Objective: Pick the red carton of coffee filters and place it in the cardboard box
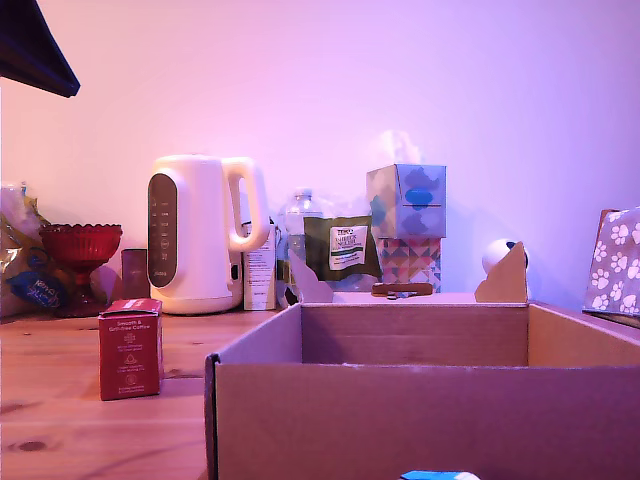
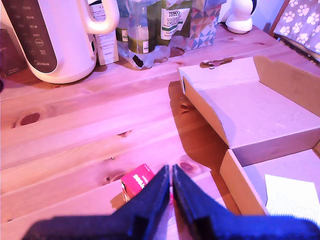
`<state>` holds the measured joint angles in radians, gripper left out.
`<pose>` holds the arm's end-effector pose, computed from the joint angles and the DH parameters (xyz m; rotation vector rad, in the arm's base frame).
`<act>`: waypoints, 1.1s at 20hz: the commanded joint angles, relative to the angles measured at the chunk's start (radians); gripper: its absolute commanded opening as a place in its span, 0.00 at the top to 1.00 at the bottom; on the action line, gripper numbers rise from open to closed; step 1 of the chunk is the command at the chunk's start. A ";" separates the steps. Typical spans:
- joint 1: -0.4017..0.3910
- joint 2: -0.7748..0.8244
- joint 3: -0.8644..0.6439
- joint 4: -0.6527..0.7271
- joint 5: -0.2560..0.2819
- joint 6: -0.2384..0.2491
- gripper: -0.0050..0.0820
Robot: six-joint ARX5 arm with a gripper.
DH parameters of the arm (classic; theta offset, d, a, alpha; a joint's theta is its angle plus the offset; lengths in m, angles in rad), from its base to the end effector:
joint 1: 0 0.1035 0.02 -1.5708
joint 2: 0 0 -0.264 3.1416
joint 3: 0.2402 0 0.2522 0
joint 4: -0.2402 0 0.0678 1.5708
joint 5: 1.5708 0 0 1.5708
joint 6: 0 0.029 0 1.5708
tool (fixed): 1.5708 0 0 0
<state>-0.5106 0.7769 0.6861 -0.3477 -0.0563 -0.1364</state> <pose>0.1480 -0.0810 0.2850 -0.0084 0.4538 -0.4167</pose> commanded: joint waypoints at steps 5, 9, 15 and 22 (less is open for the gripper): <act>0.000 0.003 0.000 -0.030 -0.004 -0.003 0.97; 0.000 0.003 0.000 -0.018 -0.018 -0.024 0.97; 0.000 -0.083 -0.129 0.096 -0.121 -0.090 0.97; -0.013 -0.109 -0.312 0.207 -0.114 -0.256 0.95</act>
<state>-0.5167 0.6571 0.3737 -0.1566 -0.1780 -0.3637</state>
